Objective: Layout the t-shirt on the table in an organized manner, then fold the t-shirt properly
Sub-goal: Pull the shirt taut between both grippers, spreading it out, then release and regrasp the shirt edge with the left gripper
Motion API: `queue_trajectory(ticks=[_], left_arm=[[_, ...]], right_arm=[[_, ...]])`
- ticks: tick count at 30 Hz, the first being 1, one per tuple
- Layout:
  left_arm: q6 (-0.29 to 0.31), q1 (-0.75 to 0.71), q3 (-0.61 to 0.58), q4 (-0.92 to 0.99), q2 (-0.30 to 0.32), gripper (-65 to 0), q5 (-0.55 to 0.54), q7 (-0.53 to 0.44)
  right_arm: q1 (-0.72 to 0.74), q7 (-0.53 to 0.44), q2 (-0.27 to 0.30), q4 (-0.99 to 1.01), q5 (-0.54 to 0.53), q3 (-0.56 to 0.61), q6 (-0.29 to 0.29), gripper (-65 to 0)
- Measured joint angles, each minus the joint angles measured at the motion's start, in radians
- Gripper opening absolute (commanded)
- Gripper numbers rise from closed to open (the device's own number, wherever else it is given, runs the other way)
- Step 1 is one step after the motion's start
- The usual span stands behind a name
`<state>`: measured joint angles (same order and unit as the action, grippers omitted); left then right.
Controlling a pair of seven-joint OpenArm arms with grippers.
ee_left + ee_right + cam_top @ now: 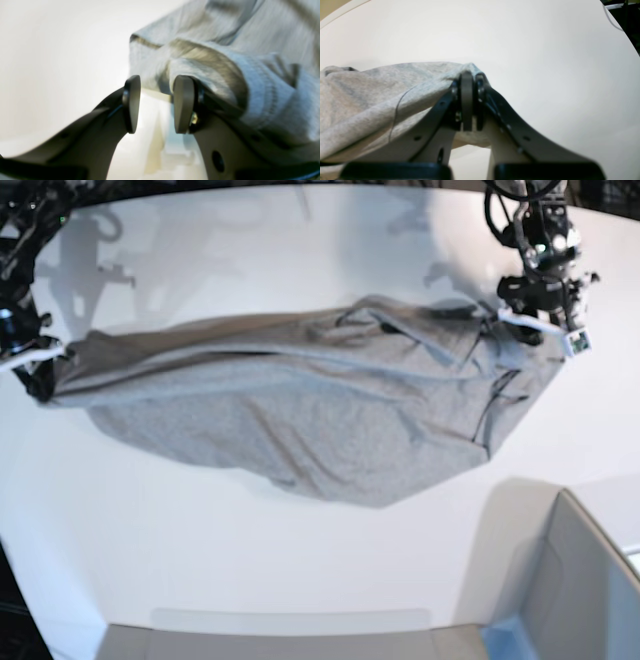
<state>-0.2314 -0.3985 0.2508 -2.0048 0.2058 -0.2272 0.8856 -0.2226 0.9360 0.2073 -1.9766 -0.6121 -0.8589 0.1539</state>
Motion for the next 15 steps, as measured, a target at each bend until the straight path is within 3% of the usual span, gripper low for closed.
queue_trajectory(ticks=[4,7,10,15], left_arm=[[0.006,0.000,0.002,0.015,-0.023,-41.8,0.006,0.053],[-0.004,0.043,-0.084,0.087,0.013,-41.8,0.018,0.270],[-0.004,0.066,-0.080,0.085,0.012,-41.8,0.014,0.224],[-0.010,0.037,0.124,0.062,-0.033,-41.8,0.012,0.182]], right_arm=[[0.000,0.000,0.000,0.000,-0.002,0.001,0.000,-65.0],[-0.018,-0.003,0.002,0.000,0.004,-0.001,-0.001,-65.0],[-0.016,-0.005,0.003,0.000,0.005,-0.001,-0.003,-65.0],[-0.014,-0.005,0.003,0.000,0.006,0.000,-0.003,-65.0]])
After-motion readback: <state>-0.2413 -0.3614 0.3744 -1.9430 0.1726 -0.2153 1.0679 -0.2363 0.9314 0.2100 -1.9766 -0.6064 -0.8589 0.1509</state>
